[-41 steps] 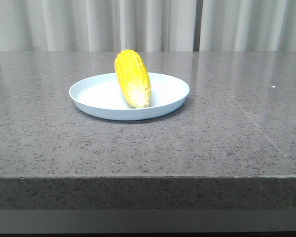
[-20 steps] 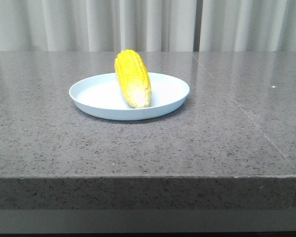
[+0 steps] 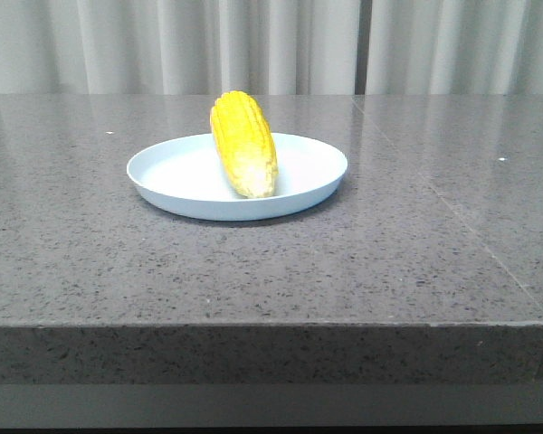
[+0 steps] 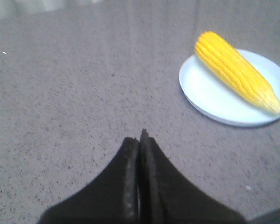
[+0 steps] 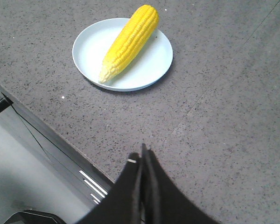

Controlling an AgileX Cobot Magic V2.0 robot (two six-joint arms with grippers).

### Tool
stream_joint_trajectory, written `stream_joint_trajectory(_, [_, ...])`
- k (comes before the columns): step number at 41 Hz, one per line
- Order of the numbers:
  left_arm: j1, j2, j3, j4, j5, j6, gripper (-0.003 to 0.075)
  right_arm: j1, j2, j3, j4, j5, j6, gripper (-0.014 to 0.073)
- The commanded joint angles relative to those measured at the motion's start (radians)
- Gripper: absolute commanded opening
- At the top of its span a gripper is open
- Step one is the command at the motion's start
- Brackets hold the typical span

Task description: Place corn on plate with both arms

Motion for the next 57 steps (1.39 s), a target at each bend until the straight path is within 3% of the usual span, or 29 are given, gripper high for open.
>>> stream_joint_trajectory(1, [0.077,-0.096,0.113,-0.028,-0.261,0.003,-0.002,0.0,0.001,-0.025,0.003,-0.07,-0.011,-0.0067])
stream_joint_trajectory(10, [0.221,-0.286,0.426,-0.042,-0.57,0.003,-0.002,0.0,0.001,-0.025,0.003,-0.07,-0.011,-0.0067])
stream_joint_trajectory(14, [0.265,-0.343,0.526,-0.056,-0.629,0.003,-0.002,0.0,0.001,-0.025,0.003,-0.07,-0.011,-0.0067])
stream_joint_trajectory(25, [0.331,-0.417,0.639,-0.102,-0.672,0.003,-0.002,0.0,0.001,-0.025,0.003,-0.071,-0.011,-0.0067])
stream_joint_trajectory(43, [0.331,-0.417,0.642,-0.098,-0.706,0.003,-0.002,0.0,0.001,-0.025,0.003,-0.067,-0.011,-0.0067])
stream_joint_trajectory(50, [0.331,-0.416,0.642,-0.163,-0.711,0.128,-0.002,0.0,0.001,-0.025,0.003,-0.067,-0.011,-0.0067])
stream_joint_trajectory(57, [0.331,-0.416,0.642,-0.165,-0.711,0.128,-0.002,0.0,0.001,-0.025,0.003,-0.067,-0.011,-0.0067])
